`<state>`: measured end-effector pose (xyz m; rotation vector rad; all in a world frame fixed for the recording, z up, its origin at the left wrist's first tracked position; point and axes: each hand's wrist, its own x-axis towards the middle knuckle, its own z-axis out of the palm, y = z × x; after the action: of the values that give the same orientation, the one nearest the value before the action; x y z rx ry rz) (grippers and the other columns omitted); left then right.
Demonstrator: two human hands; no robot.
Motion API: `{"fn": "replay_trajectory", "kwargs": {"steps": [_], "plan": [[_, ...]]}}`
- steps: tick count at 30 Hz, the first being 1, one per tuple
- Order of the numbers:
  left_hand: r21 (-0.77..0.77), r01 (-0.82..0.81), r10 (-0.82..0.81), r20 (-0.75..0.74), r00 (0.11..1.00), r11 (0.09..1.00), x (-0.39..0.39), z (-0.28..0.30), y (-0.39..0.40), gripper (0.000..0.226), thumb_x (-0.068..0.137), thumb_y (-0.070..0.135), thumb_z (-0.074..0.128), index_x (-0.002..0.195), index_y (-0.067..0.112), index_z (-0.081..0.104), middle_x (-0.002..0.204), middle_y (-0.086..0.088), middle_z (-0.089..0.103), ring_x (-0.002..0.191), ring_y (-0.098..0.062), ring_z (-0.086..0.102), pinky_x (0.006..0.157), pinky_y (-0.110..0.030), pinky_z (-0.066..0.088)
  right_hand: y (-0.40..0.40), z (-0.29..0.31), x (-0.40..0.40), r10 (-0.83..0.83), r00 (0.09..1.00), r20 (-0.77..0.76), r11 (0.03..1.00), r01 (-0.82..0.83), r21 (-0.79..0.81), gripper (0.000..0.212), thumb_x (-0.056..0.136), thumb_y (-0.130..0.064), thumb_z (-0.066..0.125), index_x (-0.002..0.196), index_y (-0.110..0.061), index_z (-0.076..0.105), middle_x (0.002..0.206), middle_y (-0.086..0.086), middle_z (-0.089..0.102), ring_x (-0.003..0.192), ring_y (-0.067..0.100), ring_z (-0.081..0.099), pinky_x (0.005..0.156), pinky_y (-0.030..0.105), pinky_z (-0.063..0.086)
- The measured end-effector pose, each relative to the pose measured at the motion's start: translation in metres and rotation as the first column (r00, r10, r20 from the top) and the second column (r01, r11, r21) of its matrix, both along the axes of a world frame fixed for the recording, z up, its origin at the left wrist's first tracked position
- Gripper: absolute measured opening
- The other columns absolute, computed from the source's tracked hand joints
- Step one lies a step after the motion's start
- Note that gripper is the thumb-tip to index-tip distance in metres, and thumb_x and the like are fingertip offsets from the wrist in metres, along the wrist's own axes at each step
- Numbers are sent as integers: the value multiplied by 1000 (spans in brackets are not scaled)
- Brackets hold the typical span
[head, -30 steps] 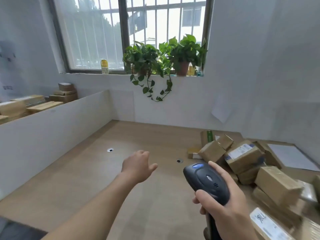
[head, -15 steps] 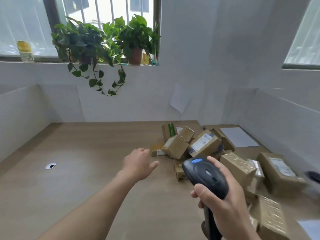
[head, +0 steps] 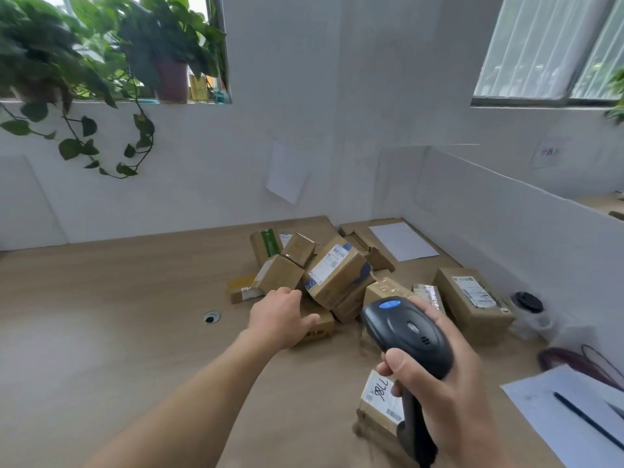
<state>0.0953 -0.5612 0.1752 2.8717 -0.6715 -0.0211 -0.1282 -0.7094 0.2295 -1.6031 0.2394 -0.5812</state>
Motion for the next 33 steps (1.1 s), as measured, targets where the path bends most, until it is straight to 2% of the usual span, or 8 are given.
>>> {"fn": "replay_trajectory", "kwargs": {"steps": [4, 7, 10, 14, 18, 22, 28, 33], "plan": [[-13, 12, -12, 0, 1000, 1000, 4, -6, -42, 63, 88, 70, 54, 131, 23, 56, 126, 2, 60, 114, -20, 57, 87, -37, 54, -36, 0, 4, 8, 1000, 10, 1000, -8, 11, 85, 52, -36, 84, 133, -30, 60, 100, 12, 77, 87, 29, 76, 63, 30, 58], [-12, 19, -19, -2, 1000, 1000, 5, -8, -77, 58, 87, 70, 55, 120, 23, 58, 115, 3, 61, 102, -18, 58, 77, -36, 55, -66, -1, 7, 25, 1000, 11, 1000, -25, 6, 83, 55, -32, 85, 133, -30, 59, 100, 11, 78, 87, 29, 77, 61, 28, 58], [-20, 31, -31, -17, 999, 999, 5, -10, -113, 52, 87, 69, 57, 110, 23, 58, 110, 4, 61, 96, -16, 56, 70, -31, 47, -96, -6, 12, 32, 999, 19, 999, -32, 3, 85, 57, -28, 87, 137, -24, 57, 105, 11, 77, 88, 33, 76, 64, 28, 59], [-82, 42, -48, -62, 997, 996, 8, -22, -160, 62, 83, 69, 63, 126, 25, 57, 118, 4, 60, 102, -16, 57, 79, -31, 51, -129, -10, 18, 46, 998, 30, 998, -47, 29, 73, 61, -11, 79, 130, -25, 59, 98, 15, 76, 72, 43, 70, 50, 32, 56], [-98, 57, -69, -120, 990, 994, 9, -36, -203, 70, 81, 69, 66, 137, 28, 52, 127, 2, 55, 110, -20, 55, 88, -37, 55, -158, -13, 20, 44, 999, 24, 998, -45, 36, 66, 62, -13, 80, 121, -37, 64, 95, 15, 76, 72, 42, 71, 50, 33, 57], [-64, 85, -96, -195, 976, 994, 5, -48, -236, 69, 85, 65, 64, 143, 32, 46, 152, -5, 40, 135, -29, 42, 100, -47, 51, -182, -17, 22, 50, 999, 18, 999, -50, 14, 61, 62, -13, 80, 108, -52, 71, 97, 15, 76, 72, 39, 72, 52, 33, 58], [7, 135, -130, -229, 965, 991, -4, -62, -266, 52, 94, 52, 59, 142, 33, 49, 148, -3, 39, 134, -31, 39, 98, -48, 49, -209, -23, 24, 75, 997, 25, 996, -76, 36, 77, 52, -35, 85, 125, -33, 62, 110, 5, 76, 89, 32, 77, 65, 26, 61], [82, 154, -129, -253, 959, 985, -8, -78, -272, 38, 99, 42, 55, 135, 28, 55, 141, -4, 43, 125, -31, 43, 92, -48, 51, -221, -31, 23, 85, 996, 17, 995, -86, 50, 82, 52, -36, 85, 130, -30, 60, 112, 8, 76, 91, 32, 76, 67, 26, 60]]}}
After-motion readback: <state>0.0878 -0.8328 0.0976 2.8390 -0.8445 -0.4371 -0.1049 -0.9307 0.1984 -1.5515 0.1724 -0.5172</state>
